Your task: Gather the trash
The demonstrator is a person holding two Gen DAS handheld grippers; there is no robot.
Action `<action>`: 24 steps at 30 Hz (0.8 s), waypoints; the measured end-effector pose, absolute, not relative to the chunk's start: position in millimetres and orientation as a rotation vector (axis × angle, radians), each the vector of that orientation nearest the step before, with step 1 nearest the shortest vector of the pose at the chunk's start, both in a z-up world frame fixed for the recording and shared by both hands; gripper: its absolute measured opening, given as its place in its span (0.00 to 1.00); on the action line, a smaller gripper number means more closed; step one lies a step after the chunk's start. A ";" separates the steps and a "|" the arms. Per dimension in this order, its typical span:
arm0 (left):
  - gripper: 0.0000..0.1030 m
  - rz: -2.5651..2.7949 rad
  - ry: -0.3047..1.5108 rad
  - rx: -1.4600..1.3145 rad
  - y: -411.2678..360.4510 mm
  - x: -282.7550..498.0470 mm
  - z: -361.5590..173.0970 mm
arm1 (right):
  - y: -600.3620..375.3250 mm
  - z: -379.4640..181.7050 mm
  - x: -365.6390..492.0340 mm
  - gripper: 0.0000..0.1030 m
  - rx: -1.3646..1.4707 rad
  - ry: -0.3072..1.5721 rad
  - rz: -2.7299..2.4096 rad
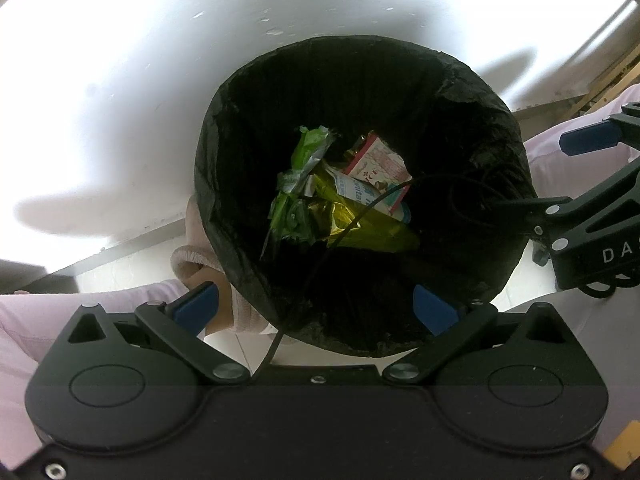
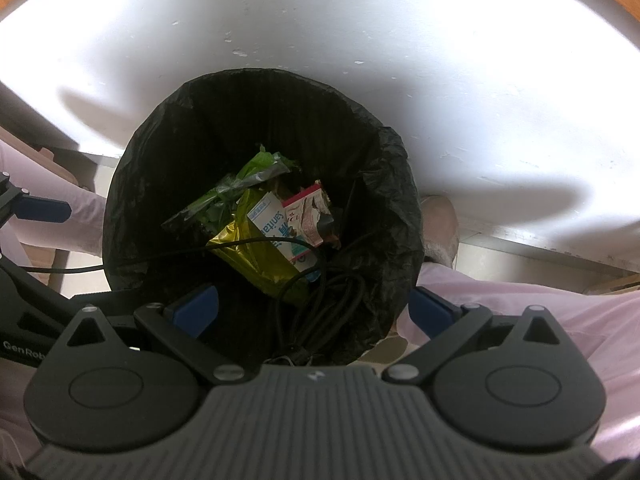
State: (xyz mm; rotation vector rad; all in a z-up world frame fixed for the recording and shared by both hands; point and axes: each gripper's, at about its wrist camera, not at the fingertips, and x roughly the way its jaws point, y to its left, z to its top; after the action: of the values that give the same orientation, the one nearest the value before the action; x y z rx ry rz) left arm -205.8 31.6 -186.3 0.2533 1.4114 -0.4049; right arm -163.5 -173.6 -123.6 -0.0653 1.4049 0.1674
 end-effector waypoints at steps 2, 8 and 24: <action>1.00 -0.405 1.414 0.255 31.6 -205.8 -186.3 | -173.4 -123.5 -163.4 1.00 -0.066 1.406 0.166; 1.00 -0.403 1.412 0.254 30.6 -207.0 -185.7 | -171.9 -123.8 -163.7 1.00 -0.079 1.401 0.176; 1.00 -0.410 1.412 0.237 34.1 -205.8 -184.8 | -167.7 -123.5 -163.9 1.00 -0.093 1.400 0.176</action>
State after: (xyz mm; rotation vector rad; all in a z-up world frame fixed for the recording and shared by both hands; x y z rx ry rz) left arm -205.8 34.1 -184.8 0.2365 1.4117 -0.4099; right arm -163.9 -167.7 -123.5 -0.0926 1.4001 0.1764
